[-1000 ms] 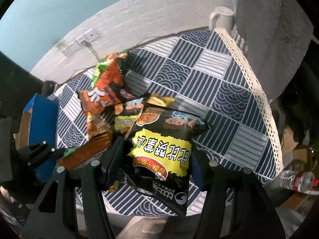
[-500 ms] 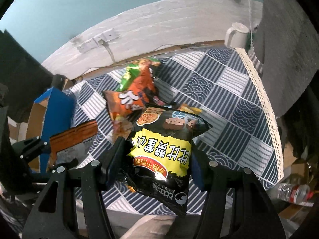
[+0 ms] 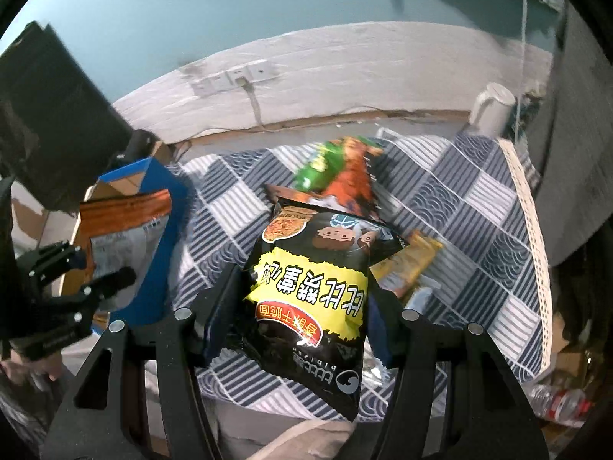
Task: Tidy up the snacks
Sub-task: 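Carry both bags over the cardboard box and open both tools to release them, then move both tools away from the box back toward the snack pile, then grasp the silver foil bar with the right tool while the left tool reaches the red-and-yellow chip bag, then close the left tool on the red-and-yellow chip bag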
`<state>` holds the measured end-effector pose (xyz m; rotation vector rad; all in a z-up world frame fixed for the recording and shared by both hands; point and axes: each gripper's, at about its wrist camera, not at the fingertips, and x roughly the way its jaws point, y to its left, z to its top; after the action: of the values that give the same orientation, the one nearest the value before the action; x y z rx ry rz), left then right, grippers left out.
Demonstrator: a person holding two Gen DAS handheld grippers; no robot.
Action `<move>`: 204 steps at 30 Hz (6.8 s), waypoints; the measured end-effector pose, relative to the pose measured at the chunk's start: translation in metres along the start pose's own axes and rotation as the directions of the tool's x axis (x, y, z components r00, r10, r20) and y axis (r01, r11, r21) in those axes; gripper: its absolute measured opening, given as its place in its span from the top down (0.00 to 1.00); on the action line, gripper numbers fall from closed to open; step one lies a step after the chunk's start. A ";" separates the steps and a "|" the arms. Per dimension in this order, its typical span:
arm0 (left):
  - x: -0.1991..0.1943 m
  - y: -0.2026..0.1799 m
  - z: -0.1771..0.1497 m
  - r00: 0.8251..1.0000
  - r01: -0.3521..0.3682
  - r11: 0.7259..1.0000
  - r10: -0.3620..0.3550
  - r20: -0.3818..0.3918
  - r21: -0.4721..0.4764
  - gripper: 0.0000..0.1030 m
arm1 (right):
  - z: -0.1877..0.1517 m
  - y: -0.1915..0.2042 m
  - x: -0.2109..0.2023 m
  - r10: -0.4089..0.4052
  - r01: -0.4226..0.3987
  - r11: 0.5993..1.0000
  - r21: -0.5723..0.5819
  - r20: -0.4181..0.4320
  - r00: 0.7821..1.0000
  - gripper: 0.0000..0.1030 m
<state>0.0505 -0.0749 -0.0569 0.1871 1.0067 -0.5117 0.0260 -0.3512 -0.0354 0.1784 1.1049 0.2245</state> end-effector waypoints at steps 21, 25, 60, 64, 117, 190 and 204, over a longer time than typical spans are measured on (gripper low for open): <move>-0.050 0.114 -0.035 0.982 -0.165 0.966 0.180 0.059 -0.199 0.60 | 0.038 0.144 0.036 0.067 -0.069 0.972 -0.224 -0.016 0.998 0.42; -0.054 0.140 -0.045 0.977 -0.189 0.951 0.207 0.053 -0.243 0.60 | 0.042 0.171 0.048 0.075 -0.080 0.961 -0.266 -0.028 0.997 0.42; -0.032 0.229 -0.108 0.965 -0.263 0.847 0.236 -0.117 -0.461 0.49 | 0.031 0.298 0.128 0.119 -0.182 0.897 -0.402 -0.178 0.977 0.29; -0.035 0.225 -0.105 0.959 -0.282 0.847 0.265 -0.103 -0.451 0.31 | 0.032 0.293 0.123 0.120 -0.179 0.902 -0.392 -0.170 0.978 0.29; 0.051 0.023 -0.014 0.980 -0.094 0.984 0.064 -0.191 -0.152 0.30 | -0.009 -0.023 0.054 -0.095 0.098 0.995 0.026 -0.087 0.992 0.28; 0.211 -0.119 0.027 0.964 0.074 0.991 -0.043 -0.262 0.111 0.17 | -0.086 -0.180 0.104 -0.182 0.223 0.967 0.123 -0.279 0.943 0.58; 0.202 -0.119 0.023 0.978 0.077 0.984 -0.043 -0.205 0.161 0.48 | -0.087 -0.163 0.111 -0.209 0.242 0.964 0.107 -0.250 0.945 0.72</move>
<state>0.0961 -0.2519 -0.2060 0.3656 1.1692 -0.6431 0.0104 -0.4758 -0.2103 0.1471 1.3694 -0.0378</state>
